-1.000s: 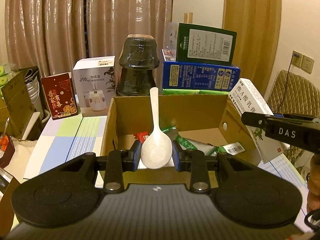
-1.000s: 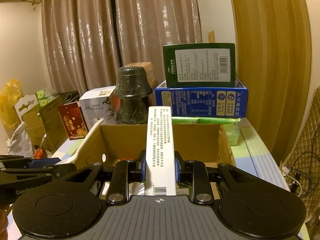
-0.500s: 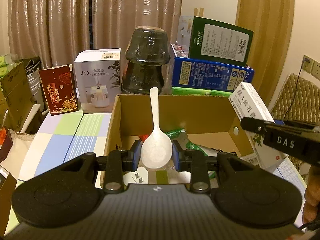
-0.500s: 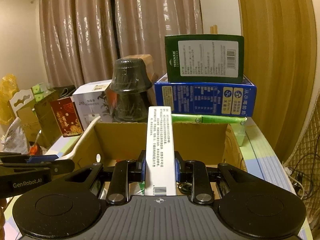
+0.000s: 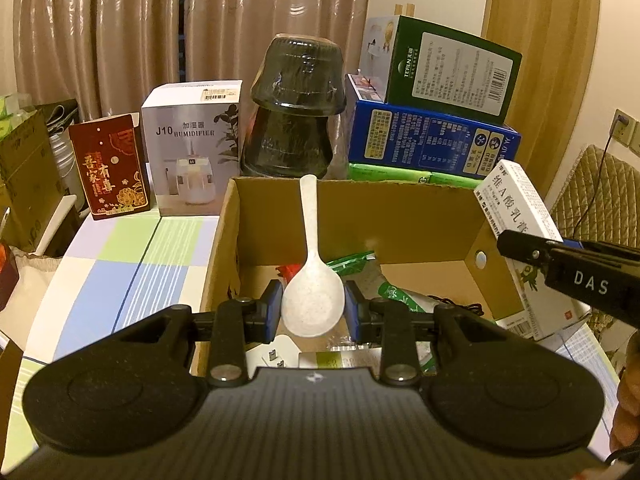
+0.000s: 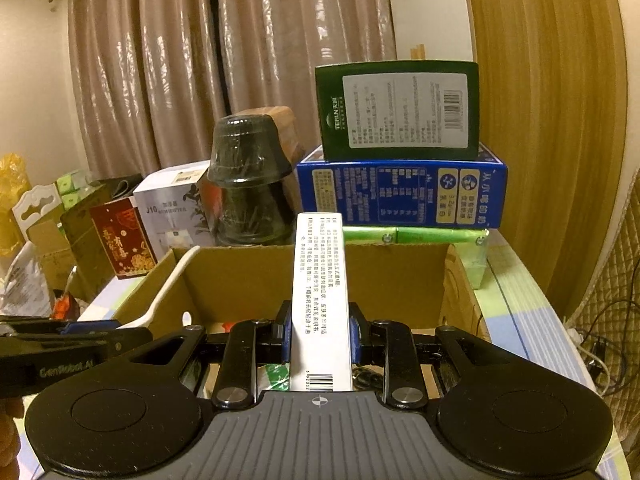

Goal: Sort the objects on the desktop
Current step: 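Carry the spoon and ointment box over the cardboard box with both tools, then open both tools above the cardboard box to drop the spoon and ointment box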

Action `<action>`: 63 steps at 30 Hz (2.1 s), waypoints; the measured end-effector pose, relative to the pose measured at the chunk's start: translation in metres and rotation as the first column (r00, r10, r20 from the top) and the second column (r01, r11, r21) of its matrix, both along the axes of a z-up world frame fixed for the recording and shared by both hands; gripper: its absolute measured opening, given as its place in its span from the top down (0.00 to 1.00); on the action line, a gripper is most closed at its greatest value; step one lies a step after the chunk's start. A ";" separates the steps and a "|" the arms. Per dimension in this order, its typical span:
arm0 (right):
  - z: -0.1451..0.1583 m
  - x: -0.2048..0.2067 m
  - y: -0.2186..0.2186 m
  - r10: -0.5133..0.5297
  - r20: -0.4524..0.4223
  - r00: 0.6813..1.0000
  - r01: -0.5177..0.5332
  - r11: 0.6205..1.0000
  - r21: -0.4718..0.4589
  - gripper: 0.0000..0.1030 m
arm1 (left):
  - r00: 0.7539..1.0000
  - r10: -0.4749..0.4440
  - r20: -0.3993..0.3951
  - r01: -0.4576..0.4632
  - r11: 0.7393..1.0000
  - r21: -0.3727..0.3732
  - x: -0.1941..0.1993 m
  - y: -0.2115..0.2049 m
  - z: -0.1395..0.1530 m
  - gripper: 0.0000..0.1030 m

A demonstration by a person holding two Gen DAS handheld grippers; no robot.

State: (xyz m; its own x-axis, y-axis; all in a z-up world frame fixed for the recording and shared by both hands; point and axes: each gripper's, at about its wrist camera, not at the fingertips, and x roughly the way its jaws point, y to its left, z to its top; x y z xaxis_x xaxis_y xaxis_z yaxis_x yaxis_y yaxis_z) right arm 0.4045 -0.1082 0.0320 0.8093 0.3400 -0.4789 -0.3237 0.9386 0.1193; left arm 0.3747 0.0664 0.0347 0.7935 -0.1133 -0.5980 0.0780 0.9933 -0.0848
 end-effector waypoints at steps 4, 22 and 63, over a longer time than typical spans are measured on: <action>-0.002 0.000 -0.002 -0.004 -0.005 1.000 0.004 1.000 0.001 0.78 | 1.000 -0.007 0.001 0.007 1.000 0.003 0.006 -0.001 -0.002 0.73; -0.006 0.003 0.006 0.006 -0.026 1.000 -0.006 1.000 0.005 0.78 | 1.000 0.029 -0.002 -0.029 1.000 -0.012 0.005 0.012 -0.002 0.62; -0.015 0.021 -0.029 -0.133 -0.014 0.991 0.134 0.981 0.138 0.36 | 1.000 0.018 0.008 -0.018 1.000 0.010 0.000 0.013 0.000 0.52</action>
State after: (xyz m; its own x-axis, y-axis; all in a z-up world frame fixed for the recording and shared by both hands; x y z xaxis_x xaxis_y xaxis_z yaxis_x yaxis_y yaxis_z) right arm 0.4254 -0.1369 0.0166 0.8495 0.2925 -0.4392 -0.1959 0.9477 0.2522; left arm 0.3745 0.0793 0.0347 0.8000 -0.0930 -0.5928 0.0604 0.9954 -0.0746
